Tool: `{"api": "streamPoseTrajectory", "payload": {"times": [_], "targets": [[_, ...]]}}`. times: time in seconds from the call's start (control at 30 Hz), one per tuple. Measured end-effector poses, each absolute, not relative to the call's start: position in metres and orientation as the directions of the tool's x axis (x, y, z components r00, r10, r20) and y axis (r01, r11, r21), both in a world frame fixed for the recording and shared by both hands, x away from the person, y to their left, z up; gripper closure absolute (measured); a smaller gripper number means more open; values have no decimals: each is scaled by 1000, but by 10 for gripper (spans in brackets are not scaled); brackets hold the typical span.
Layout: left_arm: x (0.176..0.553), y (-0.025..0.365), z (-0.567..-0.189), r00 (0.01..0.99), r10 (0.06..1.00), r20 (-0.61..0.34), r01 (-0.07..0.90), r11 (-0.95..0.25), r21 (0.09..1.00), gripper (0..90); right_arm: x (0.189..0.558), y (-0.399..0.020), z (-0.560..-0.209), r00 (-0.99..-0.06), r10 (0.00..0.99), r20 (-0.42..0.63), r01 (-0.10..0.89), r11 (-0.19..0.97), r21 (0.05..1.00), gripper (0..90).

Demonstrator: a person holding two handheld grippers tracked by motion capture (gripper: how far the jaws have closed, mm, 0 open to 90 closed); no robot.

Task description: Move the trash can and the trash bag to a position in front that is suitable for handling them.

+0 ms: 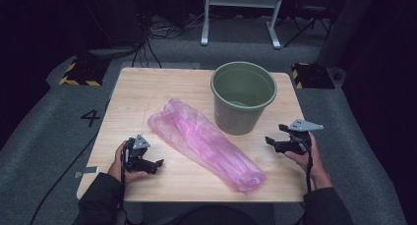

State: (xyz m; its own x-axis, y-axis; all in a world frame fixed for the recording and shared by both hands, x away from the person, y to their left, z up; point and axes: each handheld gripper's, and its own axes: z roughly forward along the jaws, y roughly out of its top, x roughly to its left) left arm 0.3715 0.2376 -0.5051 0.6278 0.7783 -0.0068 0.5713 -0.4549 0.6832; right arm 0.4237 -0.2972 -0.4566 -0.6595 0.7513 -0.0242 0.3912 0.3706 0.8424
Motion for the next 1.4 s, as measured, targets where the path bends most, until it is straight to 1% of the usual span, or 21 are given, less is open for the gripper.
{"api": "streamPoseTrajectory", "payload": {"times": [0.07,0.27,0.4,0.57,0.63,0.8,0.97,1.13,1.37,1.4], "targets": [[372,238,-505,627,779,-6,572,-454,683,0,426,-294,-455,-664,747,-26,388,374,842,189],[372,237,-505,627,779,-7,572,-455,683,0,447,-282,-453,-702,712,-7,378,382,843,193],[372,237,-505,627,779,-7,572,-455,683,0,454,-277,-452,-708,707,-1,367,369,854,204],[372,237,-505,628,779,-6,571,-456,683,0,457,-269,-451,-720,694,-22,340,379,861,206],[372,237,-505,627,779,-7,572,-455,683,0,459,-260,-452,-732,679,-46,319,401,859,209],[372,238,-505,629,778,-4,570,-457,682,0,461,-250,-451,-726,684,-69,308,414,856,201],[373,237,-505,630,777,-5,569,-457,684,0,468,-244,-446,-739,673,-25,328,392,860,192],[373,237,-505,630,776,-6,569,-457,684,0,472,-231,-449,-759,649,-55,305,428,850,194],[373,237,-505,630,776,-5,569,-457,684,0,473,-217,-453,-782,622,-39,305,437,846,194],[373,237,-505,630,776,-5,569,-457,684,0,472,-208,-454,-800,599,-44,292,452,843,194]]}}
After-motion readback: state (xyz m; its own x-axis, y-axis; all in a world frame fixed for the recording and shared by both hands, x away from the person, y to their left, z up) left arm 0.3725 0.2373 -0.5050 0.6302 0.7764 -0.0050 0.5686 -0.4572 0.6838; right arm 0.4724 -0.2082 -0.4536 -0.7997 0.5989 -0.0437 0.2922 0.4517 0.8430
